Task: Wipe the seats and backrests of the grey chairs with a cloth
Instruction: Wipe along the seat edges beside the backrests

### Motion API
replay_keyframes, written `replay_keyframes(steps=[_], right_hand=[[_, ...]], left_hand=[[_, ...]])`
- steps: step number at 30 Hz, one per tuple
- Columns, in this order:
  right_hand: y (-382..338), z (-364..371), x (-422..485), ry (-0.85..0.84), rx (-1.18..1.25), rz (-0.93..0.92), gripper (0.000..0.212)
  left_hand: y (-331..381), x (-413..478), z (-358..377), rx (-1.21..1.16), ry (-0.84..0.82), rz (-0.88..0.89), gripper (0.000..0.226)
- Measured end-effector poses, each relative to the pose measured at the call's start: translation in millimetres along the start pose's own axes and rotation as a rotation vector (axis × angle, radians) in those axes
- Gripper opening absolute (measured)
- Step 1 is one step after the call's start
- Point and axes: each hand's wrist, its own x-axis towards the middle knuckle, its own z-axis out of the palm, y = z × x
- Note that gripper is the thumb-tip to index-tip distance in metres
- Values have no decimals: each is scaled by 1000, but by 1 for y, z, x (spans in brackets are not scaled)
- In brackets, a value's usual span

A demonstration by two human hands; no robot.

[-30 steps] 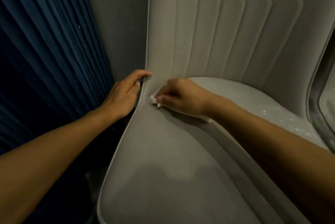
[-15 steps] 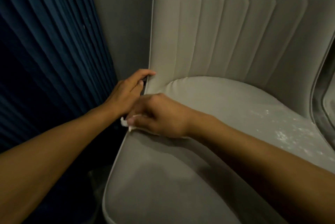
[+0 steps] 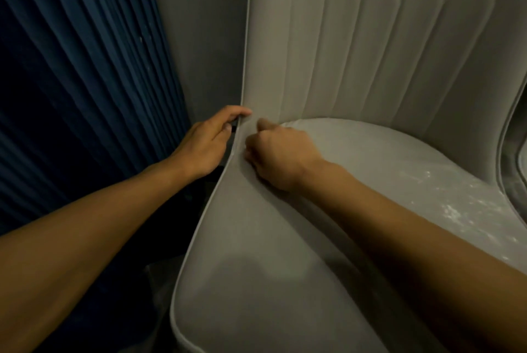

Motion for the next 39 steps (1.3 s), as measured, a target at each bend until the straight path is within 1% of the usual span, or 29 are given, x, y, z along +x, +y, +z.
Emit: replay_keyframes(steps=[1, 2, 3, 4, 5, 8, 9, 11, 12, 13, 14, 15, 17, 19, 20, 23, 27, 29, 30, 32, 34, 36, 37, 39], right_hand=[[-4, -6, -2, -51, 126, -110, 27], [-5, -15, -5, -129, 341, -200, 26], [-4, -23, -11, -198, 575, -233, 23], [0, -28, -16, -212, 716, -228, 21], [5, -31, -20, -176, 736, -192, 21], [32, -25, -15, 34, 605, -6, 24], [41, -21, -12, 74, 558, 67, 25], [45, -12, -6, 85, 427, 191, 26], [42, -5, -4, 58, 336, 216, 27], [37, 2, -3, 32, 253, 204, 28], [28, 7, -3, 16, 188, 154, 29], [19, 8, -3, 11, 168, 66, 29], [3, 2, -8, -28, 275, -146, 25], [-3, -6, -15, -79, 377, -267, 22], [-2, -8, -18, -80, 375, -276, 21], [14, -9, -28, -44, 367, -224, 22], [47, -27, -40, -18, 432, -113, 21], [63, -34, -52, -17, 375, -57, 19], [68, -35, -57, -28, 340, -37, 19], [74, -35, -68, -66, 302, -2, 22], [75, -32, -76, -88, 300, 11, 27], [76, -31, -81, -96, 329, 15, 27], [77, -31, -81, -92, 329, 10, 26], [81, -33, -84, -70, 262, 0, 27]], left_hand=[[-1, 0, 0, 3, -6, 6, 42], [-1, 1, -1, 6, -14, 12, 41], [-1, 1, -2, 6, -21, 11, 40], [-1, 1, -2, 6, -29, 8, 40], [-2, 1, -1, 4, -29, 9, 41], [-3, 1, 2, -14, -2, 5, 44], [-3, 1, 3, -17, 0, -3, 44], [-3, 0, 3, -19, -2, -12, 44], [-3, 0, 2, -17, -6, -9, 45], [-1, 0, 2, -14, -11, -3, 45], [1, -1, 1, -9, -10, 3, 45], [2, -2, 1, -2, -8, 8, 45], [2, -3, 0, 14, 4, 8, 43], [5, -8, 1, 38, 11, 9, 43], [8, -11, 2, 52, 15, 6, 44], [18, -17, 14, 130, 21, -3, 46], [25, -20, 20, 368, 190, 87, 40], [37, -22, 23, 436, 250, 150, 34], [44, -23, 26, 458, 254, 196, 32], [62, -22, 32, 416, 181, 293, 31], [78, -21, 37, 285, 11, 369, 25], [88, -22, 42, 222, -127, 444, 15], [90, -23, 45, 221, -175, 463, 14], [90, -24, 50, 229, -246, 447, 17]])
